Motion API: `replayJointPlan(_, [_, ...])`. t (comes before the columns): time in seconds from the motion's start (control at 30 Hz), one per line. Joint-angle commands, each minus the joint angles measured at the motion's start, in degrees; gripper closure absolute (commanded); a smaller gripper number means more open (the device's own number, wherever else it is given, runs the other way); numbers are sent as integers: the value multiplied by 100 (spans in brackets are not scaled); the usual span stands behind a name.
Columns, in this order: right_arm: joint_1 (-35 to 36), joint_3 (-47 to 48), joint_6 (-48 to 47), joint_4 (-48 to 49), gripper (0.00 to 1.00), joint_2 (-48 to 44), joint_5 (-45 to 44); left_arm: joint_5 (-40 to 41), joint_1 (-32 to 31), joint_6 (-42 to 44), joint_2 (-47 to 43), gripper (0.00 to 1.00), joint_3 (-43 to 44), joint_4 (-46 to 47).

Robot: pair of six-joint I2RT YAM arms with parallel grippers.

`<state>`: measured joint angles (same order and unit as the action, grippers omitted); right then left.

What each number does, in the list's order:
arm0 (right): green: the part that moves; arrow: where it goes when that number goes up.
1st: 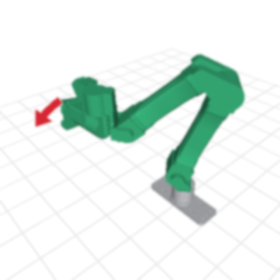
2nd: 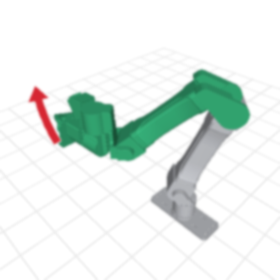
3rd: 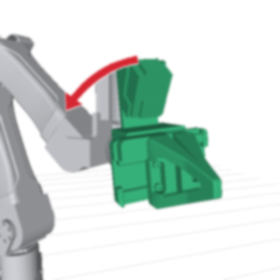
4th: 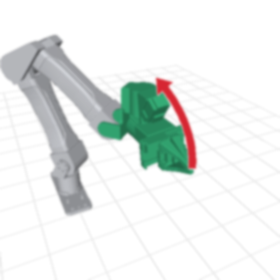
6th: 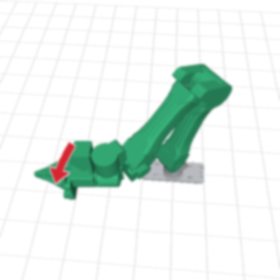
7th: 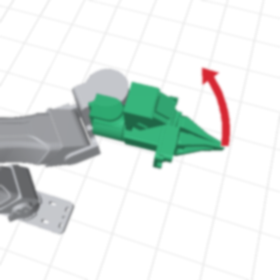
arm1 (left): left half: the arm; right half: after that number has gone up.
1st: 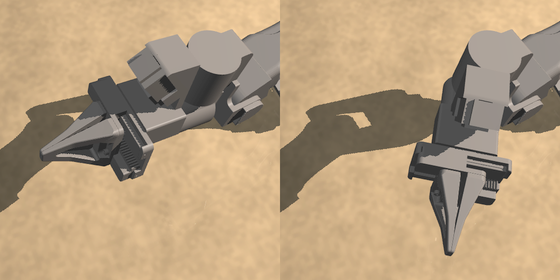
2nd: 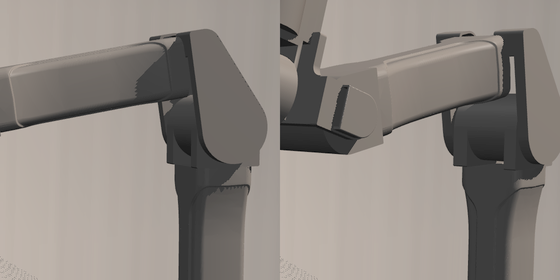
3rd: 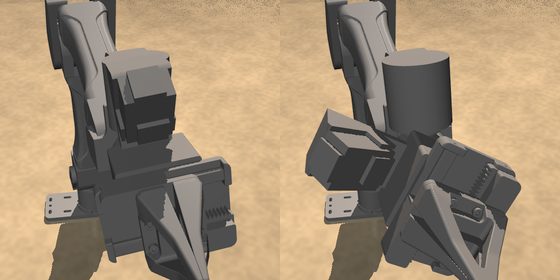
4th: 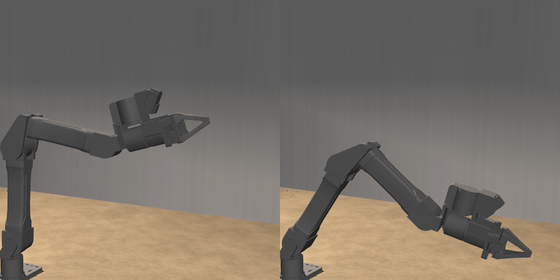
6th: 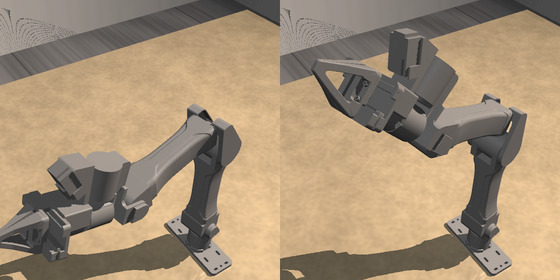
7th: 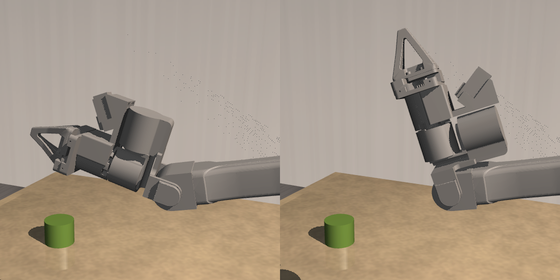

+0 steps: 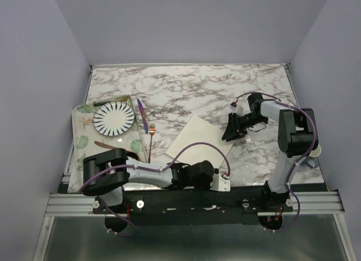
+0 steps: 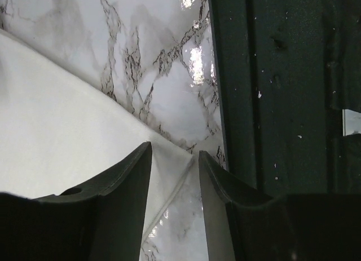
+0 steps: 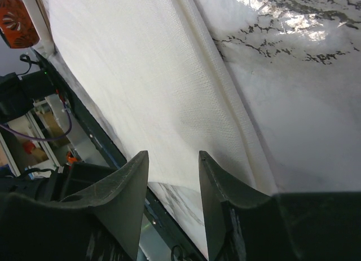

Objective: Fold the napkin into a case and place the utensils inside
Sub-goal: Pick up the top corner of the square folded napkin from the center of the board.

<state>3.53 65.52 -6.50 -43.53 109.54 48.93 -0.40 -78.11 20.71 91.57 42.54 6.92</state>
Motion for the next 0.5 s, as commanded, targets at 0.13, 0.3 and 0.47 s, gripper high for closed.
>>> replayJointPlan(0.13, [-10,-100,-79,20,51,77,64,884,-214,-199,151,53,0,477])
replayJointPlan(0.3, [-10,-144,-79,37,51,68,56,1060,-205,-120,98,65,-71,486])
replayJointPlan(0.47, [-10,-153,-53,46,50,50,64,1095,-144,-49,-104,73,-150,512])
